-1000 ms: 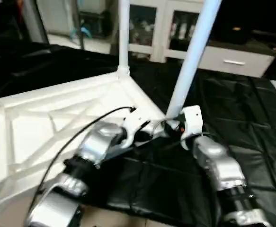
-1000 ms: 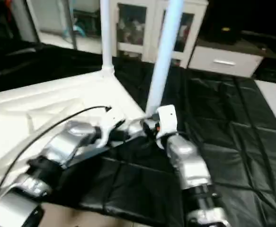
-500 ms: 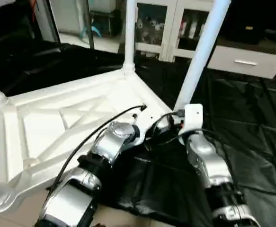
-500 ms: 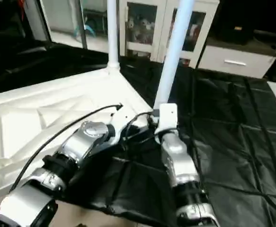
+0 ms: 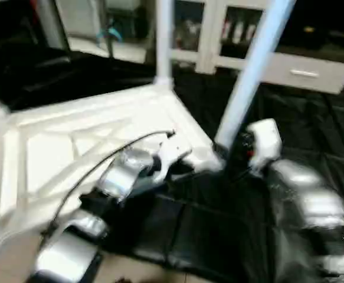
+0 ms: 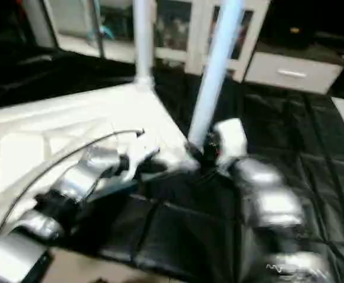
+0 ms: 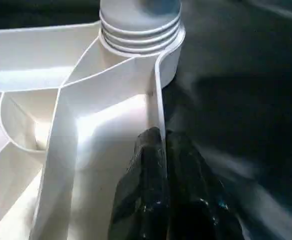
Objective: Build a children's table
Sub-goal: Rotate leg to tighten
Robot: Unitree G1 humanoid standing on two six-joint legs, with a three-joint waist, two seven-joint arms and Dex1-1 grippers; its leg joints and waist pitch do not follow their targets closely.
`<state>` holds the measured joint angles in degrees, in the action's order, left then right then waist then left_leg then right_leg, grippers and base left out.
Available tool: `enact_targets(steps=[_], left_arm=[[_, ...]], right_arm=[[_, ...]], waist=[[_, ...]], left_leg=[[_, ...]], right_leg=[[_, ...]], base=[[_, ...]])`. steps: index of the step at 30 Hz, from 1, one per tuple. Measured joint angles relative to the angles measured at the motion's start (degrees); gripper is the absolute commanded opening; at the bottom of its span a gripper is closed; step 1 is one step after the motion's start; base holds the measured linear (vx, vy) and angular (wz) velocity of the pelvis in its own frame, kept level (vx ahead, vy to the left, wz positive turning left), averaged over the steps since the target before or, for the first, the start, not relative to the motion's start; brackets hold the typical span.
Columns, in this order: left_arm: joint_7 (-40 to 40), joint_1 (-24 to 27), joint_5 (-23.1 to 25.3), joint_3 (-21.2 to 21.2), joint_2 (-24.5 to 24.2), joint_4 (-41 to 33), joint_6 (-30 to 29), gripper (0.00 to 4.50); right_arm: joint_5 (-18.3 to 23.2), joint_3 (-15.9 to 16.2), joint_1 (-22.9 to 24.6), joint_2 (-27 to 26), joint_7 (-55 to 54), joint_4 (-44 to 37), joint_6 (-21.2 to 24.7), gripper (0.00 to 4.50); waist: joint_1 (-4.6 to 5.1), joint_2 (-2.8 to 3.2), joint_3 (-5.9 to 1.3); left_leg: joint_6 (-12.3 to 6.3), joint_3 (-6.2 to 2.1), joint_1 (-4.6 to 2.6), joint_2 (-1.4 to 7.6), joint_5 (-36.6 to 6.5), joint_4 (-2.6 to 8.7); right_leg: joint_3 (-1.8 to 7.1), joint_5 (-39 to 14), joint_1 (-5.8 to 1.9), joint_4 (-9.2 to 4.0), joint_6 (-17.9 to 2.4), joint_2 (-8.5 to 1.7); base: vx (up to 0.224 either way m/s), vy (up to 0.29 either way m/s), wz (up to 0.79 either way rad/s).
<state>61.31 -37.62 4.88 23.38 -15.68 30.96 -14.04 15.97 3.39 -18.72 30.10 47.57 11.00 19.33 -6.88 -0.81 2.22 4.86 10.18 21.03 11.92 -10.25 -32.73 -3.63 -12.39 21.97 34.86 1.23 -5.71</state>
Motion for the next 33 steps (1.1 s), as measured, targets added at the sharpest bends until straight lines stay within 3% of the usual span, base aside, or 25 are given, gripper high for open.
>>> enact_targets(steps=[4,8,14,18,25,33], left_arm=[[7.3,1.4,-0.2,0.9,-5.0,-5.0,-1.7,0.00],[9.3,1.7,-0.2,2.2,-5.6,-6.4,-2.3,0.00],[9.4,1.5,0.0,2.6,-5.4,-6.8,-2.6,0.00],[9.4,1.6,0.7,2.7,-5.4,-7.6,-3.3,0.00],[9.2,1.6,1.1,2.9,-5.5,-7.9,-3.4,0.00],[9.2,2.1,1.5,2.9,-5.7,-9.5,-4.3,0.00]], right_arm=[[0.4,1.5,1.9,4.3,8.0,-1.8,0.4,4.44],[0.3,4.0,1.9,6.3,12.3,-4.0,0.4,4.44],[-1.2,8.4,1.9,6.0,14.8,-5.7,-0.1,4.44],[-4.7,10.3,0.6,4.8,13.8,-5.1,-1.5,4.44],[-6.6,11.8,-1.6,4.1,12.7,-2.9,-1.9,4.44],[-7.2,12.6,-2.4,3.9,14.2,0.2,-1.8,3.67]], waist=[[0.50,0.03,-0.03],[0.42,0.10,-0.04],[0.19,0.10,-0.05],[0.33,0.10,-0.05],[0.37,0.16,-0.09],[0.36,0.14,-0.09]], left_leg=[[0.13,0.03,-0.18,0.02,-0.1,-0.08],[0.13,0.06,-0.35,0.01,-0.1,-0.09],[0.13,0.07,-0.36,0.00,-0.1,-0.15],[0.12,0.07,-0.29,0.00,-0.1,-0.25],[0.13,0.05,-0.33,0.00,-0.1,-0.25],[0.11,0.05,-0.19,0.00,-0.1,-0.28]], right_leg=[[0.10,0.0,-0.06,0.13,-0.1,0.04],[0.15,0.1,-0.17,0.14,-0.1,0.03],[0.16,0.1,-0.24,0.13,-0.1,0.03],[0.18,0.1,-0.21,0.15,-0.1,0.03],[0.18,0.1,-0.23,0.19,-0.1,0.03],[0.16,0.1,-0.15,0.17,-0.1,0.03]], base=[[0.000,0.000,0.00],[0.000,0.000,0.00],[0.000,0.000,0.00],[0.000,0.000,0.00],[0.000,0.000,0.00],[0.000,0.000,0.00]])
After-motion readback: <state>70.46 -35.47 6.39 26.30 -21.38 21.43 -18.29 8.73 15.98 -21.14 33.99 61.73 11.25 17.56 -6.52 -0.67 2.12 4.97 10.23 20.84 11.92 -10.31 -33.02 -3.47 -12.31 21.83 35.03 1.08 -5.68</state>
